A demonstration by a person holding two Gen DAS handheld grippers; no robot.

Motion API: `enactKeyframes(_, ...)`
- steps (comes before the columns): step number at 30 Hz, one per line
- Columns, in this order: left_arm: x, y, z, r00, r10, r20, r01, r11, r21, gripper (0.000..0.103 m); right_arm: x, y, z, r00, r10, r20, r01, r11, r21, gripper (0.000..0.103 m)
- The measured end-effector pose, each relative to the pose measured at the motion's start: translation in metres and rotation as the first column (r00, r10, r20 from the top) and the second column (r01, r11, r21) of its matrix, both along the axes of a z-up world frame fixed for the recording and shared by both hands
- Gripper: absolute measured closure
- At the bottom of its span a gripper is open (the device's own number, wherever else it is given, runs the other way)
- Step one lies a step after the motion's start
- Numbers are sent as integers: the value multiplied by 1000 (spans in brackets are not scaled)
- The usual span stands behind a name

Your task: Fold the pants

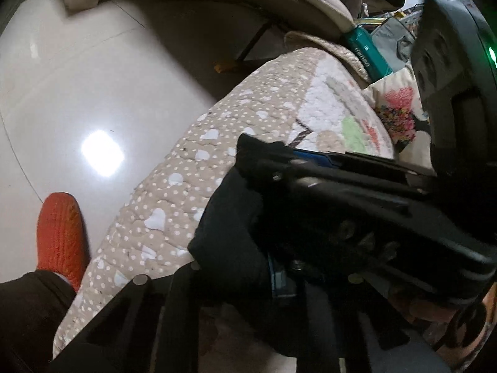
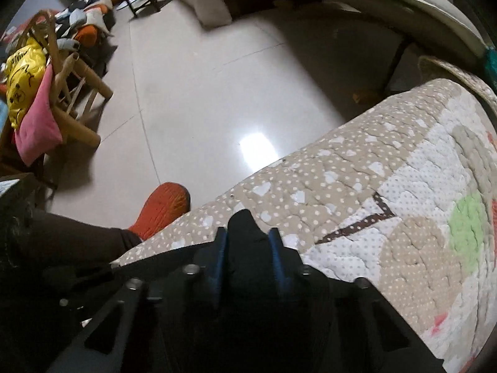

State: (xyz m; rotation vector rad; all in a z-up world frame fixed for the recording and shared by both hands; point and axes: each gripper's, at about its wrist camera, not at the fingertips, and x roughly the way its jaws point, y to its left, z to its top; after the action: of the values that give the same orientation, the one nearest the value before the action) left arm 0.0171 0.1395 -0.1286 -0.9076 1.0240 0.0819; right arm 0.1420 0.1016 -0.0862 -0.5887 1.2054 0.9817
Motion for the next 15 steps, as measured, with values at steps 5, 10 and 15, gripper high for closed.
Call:
enactKeyframes(5, 0, -6, 21, 997, -23, 74, 24, 1000, -7, 86, 1, -18, 27, 999, -43, 22, 42, 997, 64, 85)
enactKeyframes(10, 5, -22, 42, 987, -64, 145, 68, 997, -23, 86, -1, -38, 52, 992, -110, 54, 102, 986, 130, 85)
enactKeyframes(15, 13, -47, 61, 970, -135, 204, 145, 989, -37, 86, 2, -75, 73, 980, -189, 59, 174, 966, 193, 85)
